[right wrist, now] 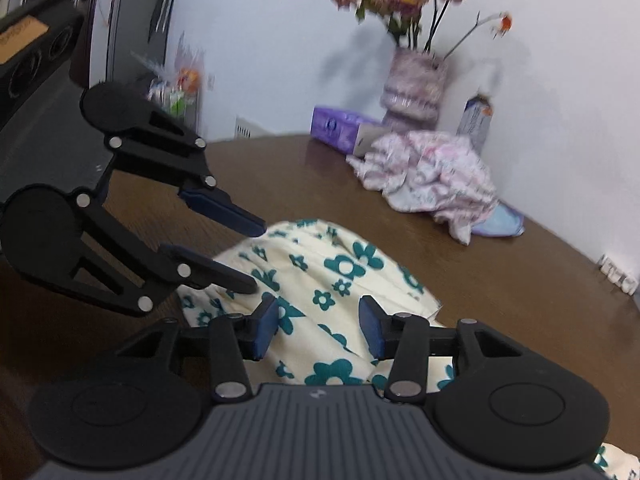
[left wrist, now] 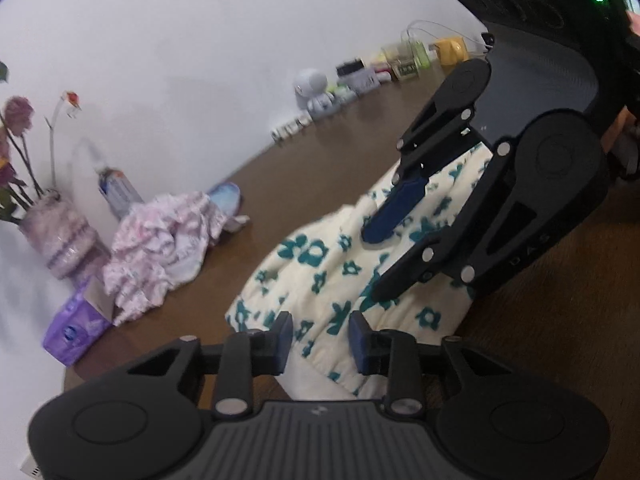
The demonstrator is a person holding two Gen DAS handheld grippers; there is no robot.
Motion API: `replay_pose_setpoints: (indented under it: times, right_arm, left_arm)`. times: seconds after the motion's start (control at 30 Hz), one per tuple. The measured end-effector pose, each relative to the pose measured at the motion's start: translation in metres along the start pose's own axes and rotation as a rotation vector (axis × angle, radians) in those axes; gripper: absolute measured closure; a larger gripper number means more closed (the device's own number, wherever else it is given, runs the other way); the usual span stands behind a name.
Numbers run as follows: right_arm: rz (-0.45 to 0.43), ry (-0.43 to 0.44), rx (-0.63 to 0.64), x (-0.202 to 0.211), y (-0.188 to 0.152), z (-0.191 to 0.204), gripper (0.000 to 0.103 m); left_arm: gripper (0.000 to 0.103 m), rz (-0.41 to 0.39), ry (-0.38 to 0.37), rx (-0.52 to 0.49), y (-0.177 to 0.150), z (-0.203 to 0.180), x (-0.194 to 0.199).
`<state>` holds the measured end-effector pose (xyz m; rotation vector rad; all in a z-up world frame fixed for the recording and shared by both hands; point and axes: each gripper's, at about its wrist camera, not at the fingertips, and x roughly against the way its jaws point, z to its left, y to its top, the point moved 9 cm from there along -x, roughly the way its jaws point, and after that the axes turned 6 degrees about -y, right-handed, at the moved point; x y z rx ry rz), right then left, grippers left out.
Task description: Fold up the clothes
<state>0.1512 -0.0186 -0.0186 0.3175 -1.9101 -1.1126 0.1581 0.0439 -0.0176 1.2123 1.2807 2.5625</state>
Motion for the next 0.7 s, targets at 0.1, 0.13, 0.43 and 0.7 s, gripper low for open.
replay_pose_setpoints:
  times: [0.1, 0.13, 0.43, 0.7]
  right_arm:
    - [0.059, 0.043, -0.024, -0.013, -0.009, -0.002, 0.081]
    - [0.064, 0.059, -0.036, -0.014, -0.012, -0.002, 0.082]
    - [0.076, 0.079, 0.003, -0.007, -0.018, 0.000, 0.089]
    - [-0.036, 0.024, 0.154, 0.005, 0.024, 0.002, 0.061]
  left_arm:
    - [0.078, 0.001, -0.030, 0.000, -0.006, -0.001, 0.001]
    - [0.078, 0.001, -0.036, 0.000, -0.007, -0.001, 0.000]
    - [0.079, -0.024, -0.049, -0.016, -0.003, 0.002, 0.009]
    - [0.078, -0.029, -0.082, -0.064, 0.015, 0.020, 0.006]
